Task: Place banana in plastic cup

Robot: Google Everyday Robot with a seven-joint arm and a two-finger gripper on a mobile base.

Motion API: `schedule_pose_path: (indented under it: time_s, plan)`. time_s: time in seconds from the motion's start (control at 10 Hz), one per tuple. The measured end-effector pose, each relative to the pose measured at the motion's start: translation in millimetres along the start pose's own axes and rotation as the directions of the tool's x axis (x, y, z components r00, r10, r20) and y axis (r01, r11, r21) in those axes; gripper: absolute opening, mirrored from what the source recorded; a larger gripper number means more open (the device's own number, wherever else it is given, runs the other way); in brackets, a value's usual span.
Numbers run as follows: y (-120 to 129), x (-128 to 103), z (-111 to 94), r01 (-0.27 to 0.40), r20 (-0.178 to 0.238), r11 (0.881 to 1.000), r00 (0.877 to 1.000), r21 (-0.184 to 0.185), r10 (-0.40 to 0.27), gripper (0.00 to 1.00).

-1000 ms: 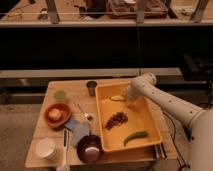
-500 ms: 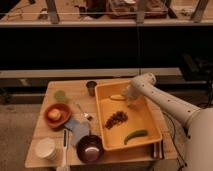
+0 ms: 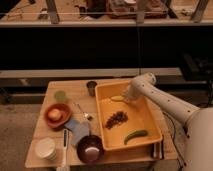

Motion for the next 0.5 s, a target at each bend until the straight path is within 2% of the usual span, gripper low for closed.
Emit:
schedule_pose_path:
  time_s: [0.5]
  plan:
    - [2.0,2.7,-1.2,-0.001,-0.002,1.000,1.000,-0.002,0.001,0.01]
